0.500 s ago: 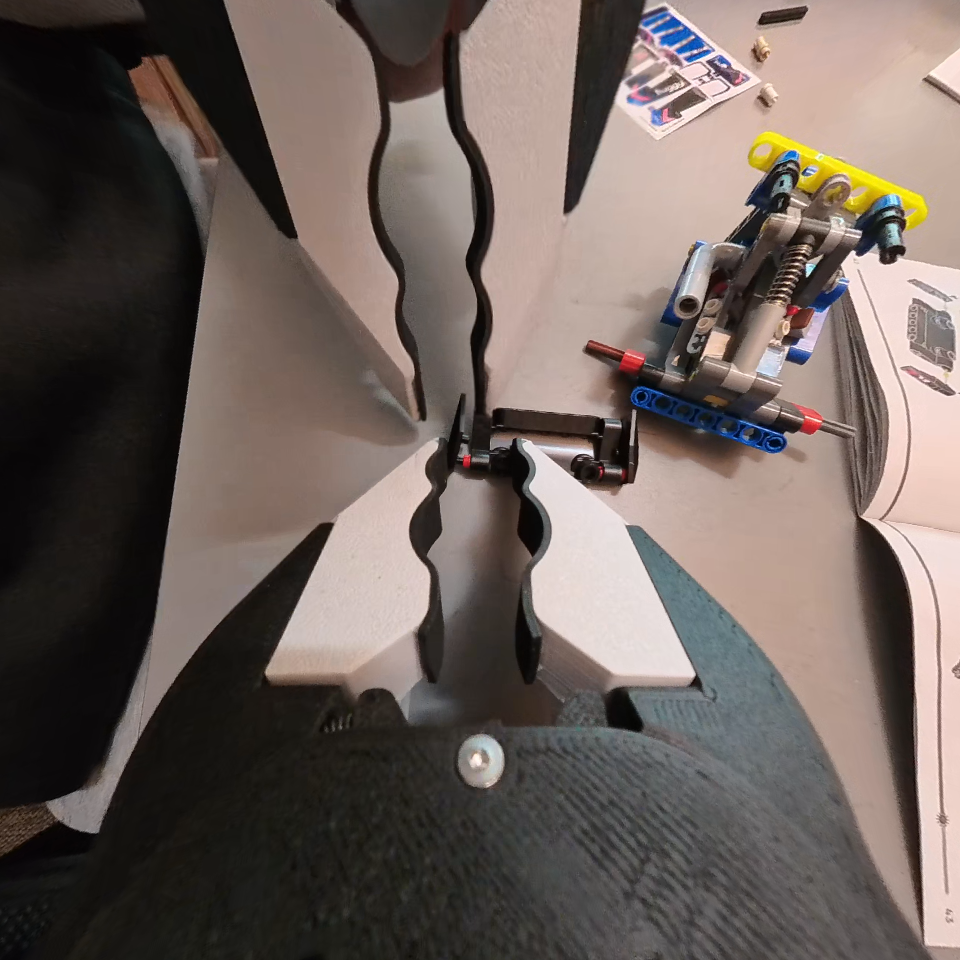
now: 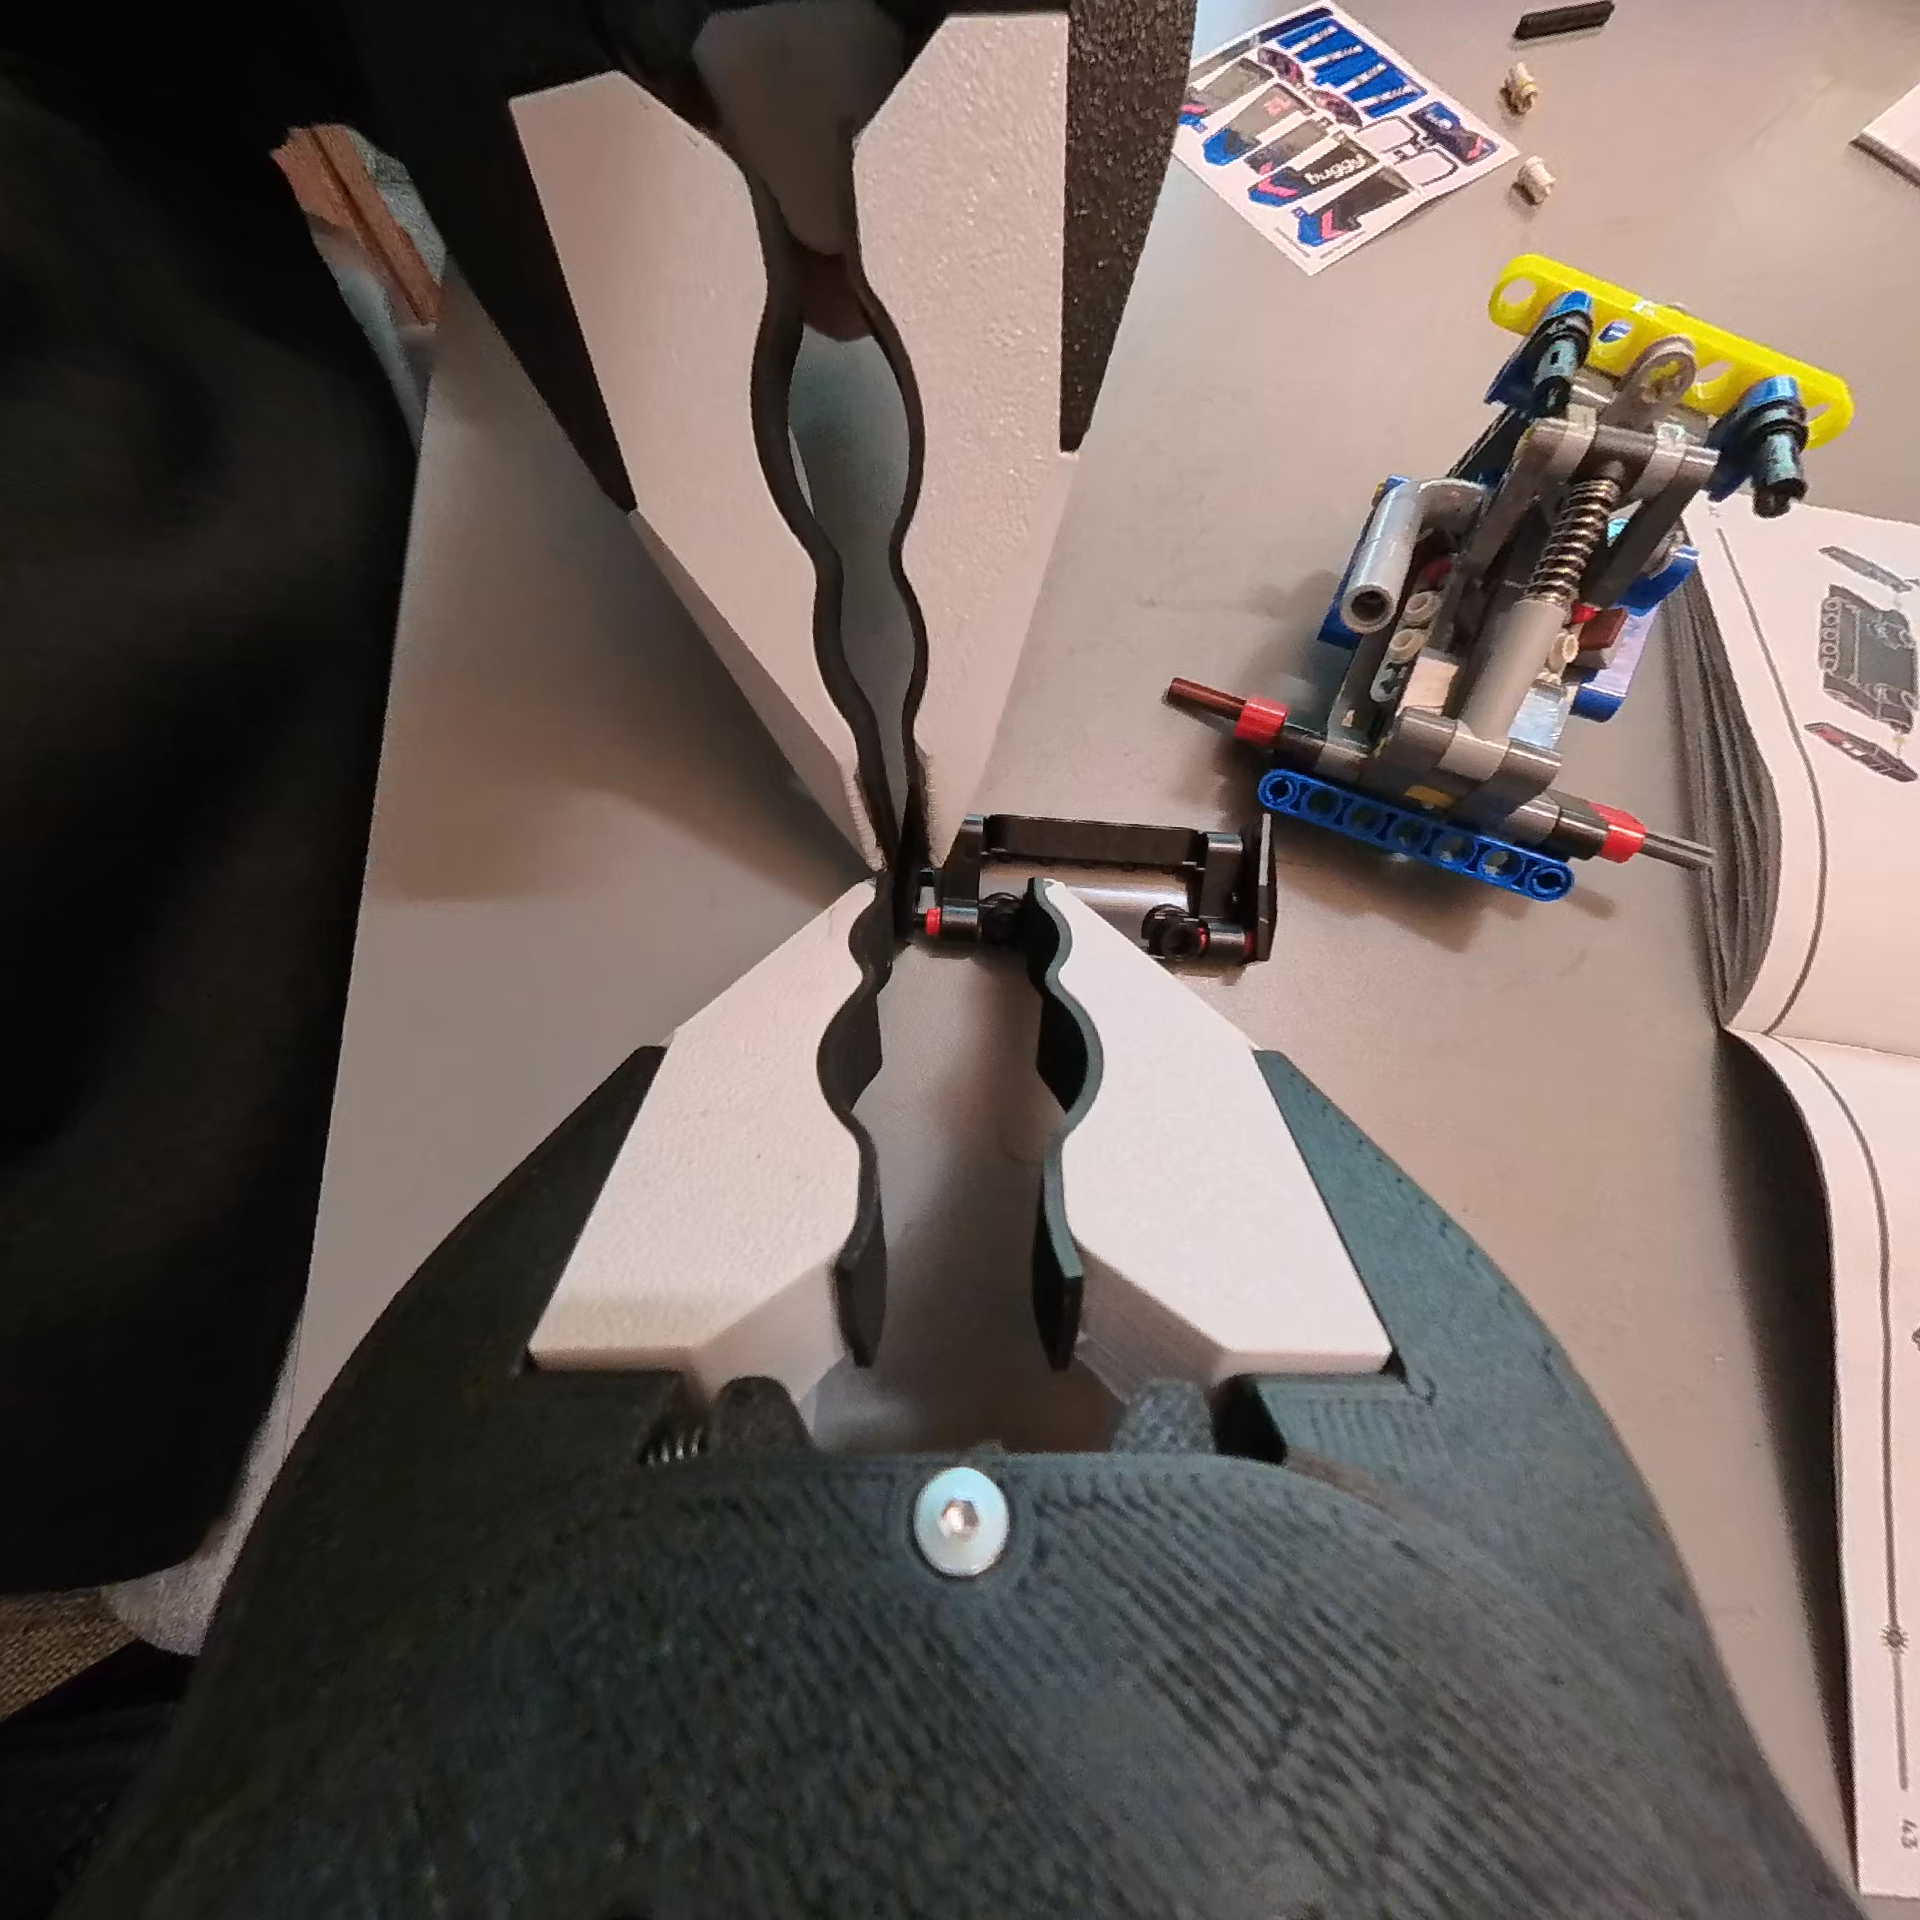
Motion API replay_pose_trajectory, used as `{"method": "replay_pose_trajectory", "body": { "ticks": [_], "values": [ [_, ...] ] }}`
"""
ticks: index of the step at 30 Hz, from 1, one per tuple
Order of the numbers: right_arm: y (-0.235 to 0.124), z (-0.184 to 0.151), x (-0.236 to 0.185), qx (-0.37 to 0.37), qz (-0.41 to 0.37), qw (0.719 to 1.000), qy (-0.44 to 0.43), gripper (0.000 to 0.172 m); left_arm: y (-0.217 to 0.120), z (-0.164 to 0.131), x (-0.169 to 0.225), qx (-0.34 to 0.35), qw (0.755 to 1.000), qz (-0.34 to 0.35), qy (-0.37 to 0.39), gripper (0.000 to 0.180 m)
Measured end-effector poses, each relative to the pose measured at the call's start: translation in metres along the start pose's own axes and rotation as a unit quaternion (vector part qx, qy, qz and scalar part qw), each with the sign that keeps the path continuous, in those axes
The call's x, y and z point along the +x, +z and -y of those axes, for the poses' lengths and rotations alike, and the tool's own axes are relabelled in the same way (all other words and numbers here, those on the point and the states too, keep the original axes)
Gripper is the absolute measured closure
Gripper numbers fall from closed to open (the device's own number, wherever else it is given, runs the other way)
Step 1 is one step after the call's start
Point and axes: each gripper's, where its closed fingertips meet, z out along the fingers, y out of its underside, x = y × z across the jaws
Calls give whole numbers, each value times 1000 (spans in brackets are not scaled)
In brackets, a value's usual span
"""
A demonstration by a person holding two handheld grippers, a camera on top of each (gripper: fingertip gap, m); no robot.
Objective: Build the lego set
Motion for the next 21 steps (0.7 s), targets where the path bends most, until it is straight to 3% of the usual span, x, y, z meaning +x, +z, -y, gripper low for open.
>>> {"method": "replay_pose_trajectory", "body": {
  "ticks": [8,21],
  "values": [
    [-1,0,0,2,5,1000,6,148,-1,0,1,41,999,-18,-16,180],
    [1,0,-1,-1,4,1000,-1,151,-1,0,0,33,999,-4,-5,179]
  ]
}}
